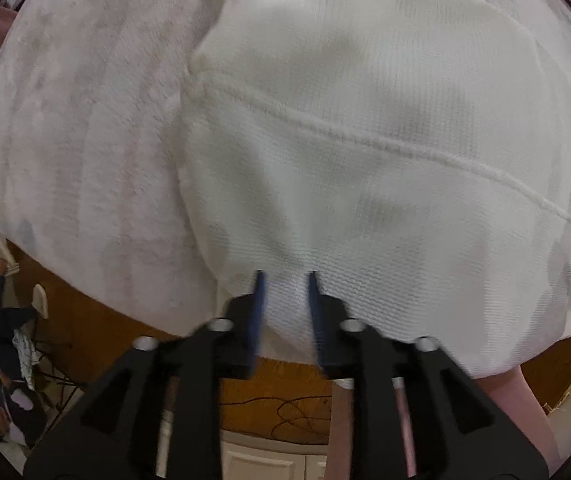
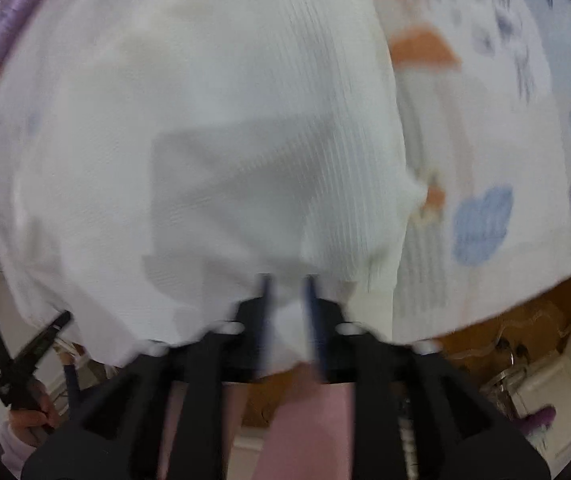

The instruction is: Fold large clothes

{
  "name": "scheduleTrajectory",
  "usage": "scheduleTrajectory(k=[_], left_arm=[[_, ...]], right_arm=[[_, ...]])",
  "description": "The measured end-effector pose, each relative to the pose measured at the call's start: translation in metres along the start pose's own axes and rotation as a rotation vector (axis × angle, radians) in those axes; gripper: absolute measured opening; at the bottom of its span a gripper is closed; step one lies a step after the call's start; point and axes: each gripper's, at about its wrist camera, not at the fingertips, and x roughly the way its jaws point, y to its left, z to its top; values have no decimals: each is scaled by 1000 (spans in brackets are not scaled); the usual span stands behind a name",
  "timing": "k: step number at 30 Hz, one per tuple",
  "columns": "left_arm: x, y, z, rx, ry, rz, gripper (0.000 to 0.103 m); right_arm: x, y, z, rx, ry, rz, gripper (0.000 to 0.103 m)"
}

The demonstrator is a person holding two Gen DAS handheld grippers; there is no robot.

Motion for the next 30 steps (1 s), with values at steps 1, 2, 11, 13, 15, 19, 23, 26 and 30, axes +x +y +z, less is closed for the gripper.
scheduleTrajectory(k=[1, 2, 11, 13, 15, 19, 23, 26, 30], left_arm=[[-6, 5, 15, 3, -12, -3, 26], [-12, 2, 19, 7, -25, -10, 26], [-43, -50, 73, 72, -142, -74, 26], [-40, -56, 85, 72, -147, -93, 26], [-40, -67, 95, 80, -155, -105, 26], [-44, -112, 107, 97, -167, -116, 26], [-45, -148, 117, 93, -156, -136, 26], [-49, -169, 115, 115, -158, -143, 26], [-43, -179, 126, 131, -151, -151, 27]], right_arm=[[-16, -13, -2, 0, -22, -21, 73], [-24, -12, 3, 0, -51, -31, 75], [-21, -39, 51, 59, -124, 77, 85], [-2, -42, 68, 69, -110, 125, 85], [17, -44, 76, 73, -93, 167, 85], [40, -66, 90, 85, -46, 307, 97], [43, -64, 79, -58, -39, 370, 97], [55, -65, 61, -76, 70, 500, 97], [58, -83, 49, 53, 74, 609, 97]])
